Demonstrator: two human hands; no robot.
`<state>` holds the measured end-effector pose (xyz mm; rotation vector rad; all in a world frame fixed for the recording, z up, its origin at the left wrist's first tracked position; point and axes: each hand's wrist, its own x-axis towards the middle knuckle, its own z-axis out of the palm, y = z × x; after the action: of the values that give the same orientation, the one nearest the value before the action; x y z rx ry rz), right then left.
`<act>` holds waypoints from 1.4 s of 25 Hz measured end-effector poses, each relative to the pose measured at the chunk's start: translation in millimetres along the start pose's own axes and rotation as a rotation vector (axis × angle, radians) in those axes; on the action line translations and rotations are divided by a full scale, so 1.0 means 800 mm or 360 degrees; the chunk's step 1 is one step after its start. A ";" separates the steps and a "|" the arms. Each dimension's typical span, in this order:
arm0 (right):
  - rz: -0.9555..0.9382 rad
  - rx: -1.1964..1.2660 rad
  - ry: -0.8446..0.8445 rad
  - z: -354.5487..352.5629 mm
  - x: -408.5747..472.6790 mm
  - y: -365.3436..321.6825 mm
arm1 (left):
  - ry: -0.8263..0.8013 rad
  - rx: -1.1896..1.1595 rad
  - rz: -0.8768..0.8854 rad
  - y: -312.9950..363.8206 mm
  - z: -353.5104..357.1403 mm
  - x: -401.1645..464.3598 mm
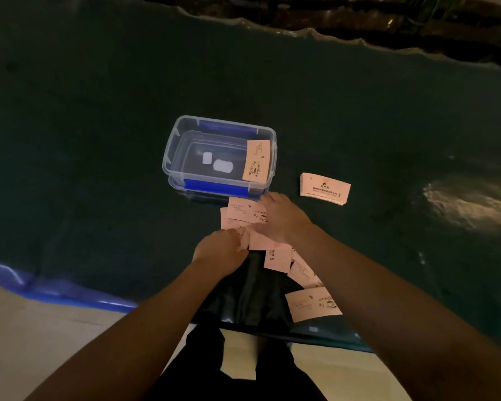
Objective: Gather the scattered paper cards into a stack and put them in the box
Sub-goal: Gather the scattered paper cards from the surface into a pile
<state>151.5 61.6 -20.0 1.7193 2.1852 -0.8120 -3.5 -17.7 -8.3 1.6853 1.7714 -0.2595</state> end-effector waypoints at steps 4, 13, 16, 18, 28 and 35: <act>0.0009 -0.0055 -0.0013 -0.003 0.020 0.003 | -0.0087 -0.0106 -0.0093 -0.010 0.006 -0.002; 0.0071 -0.0008 -0.0053 0.002 0.023 0.006 | -0.0098 -0.0429 -0.0166 -0.003 0.008 0.004; 0.0110 -0.0046 -0.0101 0.004 0.019 0.007 | -0.0109 -0.0538 -0.0193 0.002 0.005 0.006; 0.0141 -0.0049 -0.0149 0.006 0.017 0.010 | -0.0128 -0.0688 -0.0215 0.007 0.003 0.006; 0.0190 -0.0005 -0.0204 0.021 0.010 0.025 | -0.0165 -0.1573 -0.0441 0.031 0.009 0.014; 0.0209 0.0028 -0.0164 0.010 0.007 0.030 | -0.0201 -0.1807 -0.0490 0.042 0.012 0.014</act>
<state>171.5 64.9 -36.0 1.7669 1.9815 -0.8683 32.4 -9.1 -12.3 0.5738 1.5688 0.4401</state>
